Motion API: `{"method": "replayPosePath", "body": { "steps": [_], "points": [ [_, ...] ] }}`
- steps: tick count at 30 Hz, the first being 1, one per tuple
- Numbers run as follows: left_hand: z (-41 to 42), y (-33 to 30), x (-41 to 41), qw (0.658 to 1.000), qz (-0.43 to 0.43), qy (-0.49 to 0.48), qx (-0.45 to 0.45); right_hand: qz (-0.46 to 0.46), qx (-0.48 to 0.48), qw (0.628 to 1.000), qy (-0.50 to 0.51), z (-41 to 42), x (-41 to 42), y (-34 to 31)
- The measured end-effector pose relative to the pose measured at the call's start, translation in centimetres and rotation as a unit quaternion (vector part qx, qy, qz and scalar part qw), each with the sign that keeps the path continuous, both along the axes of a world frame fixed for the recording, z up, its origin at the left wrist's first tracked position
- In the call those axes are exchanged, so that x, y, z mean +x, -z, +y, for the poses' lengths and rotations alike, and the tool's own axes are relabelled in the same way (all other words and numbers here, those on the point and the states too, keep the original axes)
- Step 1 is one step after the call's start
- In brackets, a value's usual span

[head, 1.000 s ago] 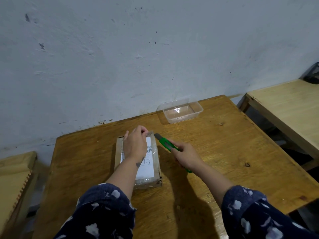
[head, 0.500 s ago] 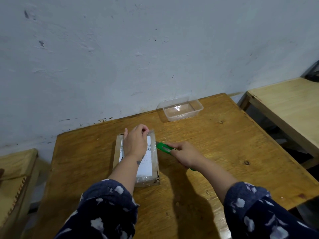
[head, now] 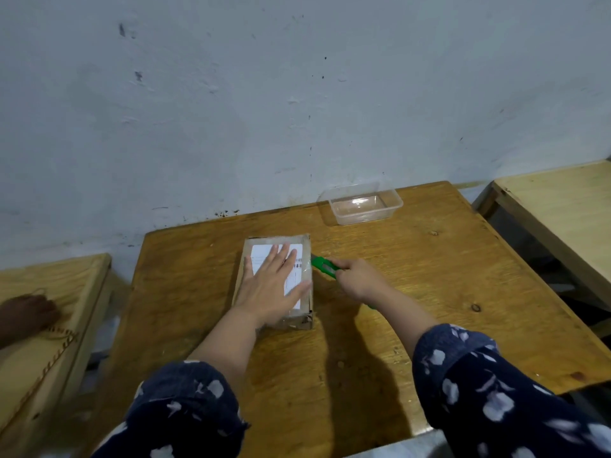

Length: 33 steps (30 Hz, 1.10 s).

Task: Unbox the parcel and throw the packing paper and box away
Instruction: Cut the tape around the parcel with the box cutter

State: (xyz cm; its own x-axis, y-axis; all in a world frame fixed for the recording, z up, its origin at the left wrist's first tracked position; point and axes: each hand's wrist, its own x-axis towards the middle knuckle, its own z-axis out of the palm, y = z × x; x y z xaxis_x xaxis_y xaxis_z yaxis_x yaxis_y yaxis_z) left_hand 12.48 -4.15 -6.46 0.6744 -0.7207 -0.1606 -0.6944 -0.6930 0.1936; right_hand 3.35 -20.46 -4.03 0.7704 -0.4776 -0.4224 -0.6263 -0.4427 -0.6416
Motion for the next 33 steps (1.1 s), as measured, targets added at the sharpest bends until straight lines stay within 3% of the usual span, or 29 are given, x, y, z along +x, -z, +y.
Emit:
{"method": "replayPosePath", "body": {
  "steps": [8, 14, 29, 33],
  "points": [
    [2.0, 0.1, -1.5, 0.999, -0.022, 0.026, 0.026, -0.015, -0.081, 0.996, -0.046, 0.5, -1.9, -0.3],
    [2.0, 0.3, -2.0, 0.999, -0.035, 0.020, 0.028, -0.009, -0.011, 1.000, -0.023, 0.4, -2.1, -0.1],
    [1.6, 0.3, -1.8, 0.998, -0.046, 0.006, 0.034, -0.001, -0.030, 0.999, -0.028, 1.6, -2.4, -0.8],
    [1.6, 0.3, -1.7, 0.999, -0.046, 0.002, 0.027, 0.004, 0.002, 1.000, -0.030, 2.0, -3.4, -0.9]
  ]
}}
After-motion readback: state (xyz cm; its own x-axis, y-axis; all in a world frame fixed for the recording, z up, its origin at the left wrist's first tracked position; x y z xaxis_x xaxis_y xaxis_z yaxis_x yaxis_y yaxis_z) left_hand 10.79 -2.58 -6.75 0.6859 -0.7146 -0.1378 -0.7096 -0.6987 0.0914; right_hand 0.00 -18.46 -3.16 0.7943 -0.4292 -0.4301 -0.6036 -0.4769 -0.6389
